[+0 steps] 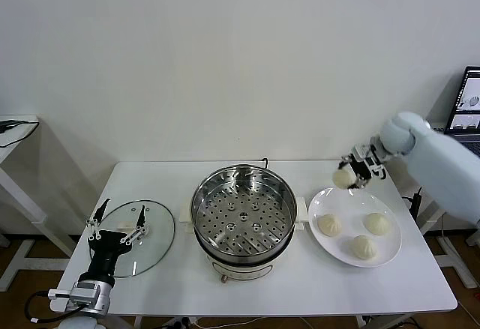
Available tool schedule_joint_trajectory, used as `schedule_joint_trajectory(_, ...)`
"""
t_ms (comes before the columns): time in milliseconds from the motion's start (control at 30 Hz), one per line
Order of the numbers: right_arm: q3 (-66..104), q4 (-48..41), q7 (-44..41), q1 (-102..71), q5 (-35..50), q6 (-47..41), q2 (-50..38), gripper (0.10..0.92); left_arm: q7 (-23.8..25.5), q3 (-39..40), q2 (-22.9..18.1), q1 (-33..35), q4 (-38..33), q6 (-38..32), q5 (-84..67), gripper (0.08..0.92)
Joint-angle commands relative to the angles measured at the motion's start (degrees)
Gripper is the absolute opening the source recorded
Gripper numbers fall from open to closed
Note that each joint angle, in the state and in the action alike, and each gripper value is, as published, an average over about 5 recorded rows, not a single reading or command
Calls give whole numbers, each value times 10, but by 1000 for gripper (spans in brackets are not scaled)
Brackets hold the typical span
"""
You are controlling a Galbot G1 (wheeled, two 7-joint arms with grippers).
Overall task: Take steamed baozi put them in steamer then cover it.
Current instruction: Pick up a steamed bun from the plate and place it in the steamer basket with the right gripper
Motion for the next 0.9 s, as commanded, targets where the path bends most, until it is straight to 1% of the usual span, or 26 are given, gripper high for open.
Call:
schedule_joint_trajectory(33, -148, 144, -21, 182, 72, 80, -17, 712, 0, -6, 1, 0, 0, 0, 0, 823)
schedule_joint_trajectory(133, -197, 185, -25, 243, 76, 104, 29, 712, 0, -9, 0, -2, 3, 0, 0, 823)
schedule_joint_trajectory(267, -232, 198, -25, 276, 66, 147, 102, 712, 0, -10, 1, -2, 4, 0, -1, 823)
schedule_joint_trajectory(467, -271, 174, -24, 280, 39, 221, 194, 712, -1, -7, -1, -2, 11, 0, 0, 823)
schedule_joint_trajectory(733, -251, 116, -11, 199, -16, 265, 253, 712, 2, -14, 4, 0, 23, -4, 2, 823)
schedule_joint_trajectory(900, -228, 78, -6, 142, -57, 287, 270, 712, 6, -17, 7, 2, 25, -6, 2, 823)
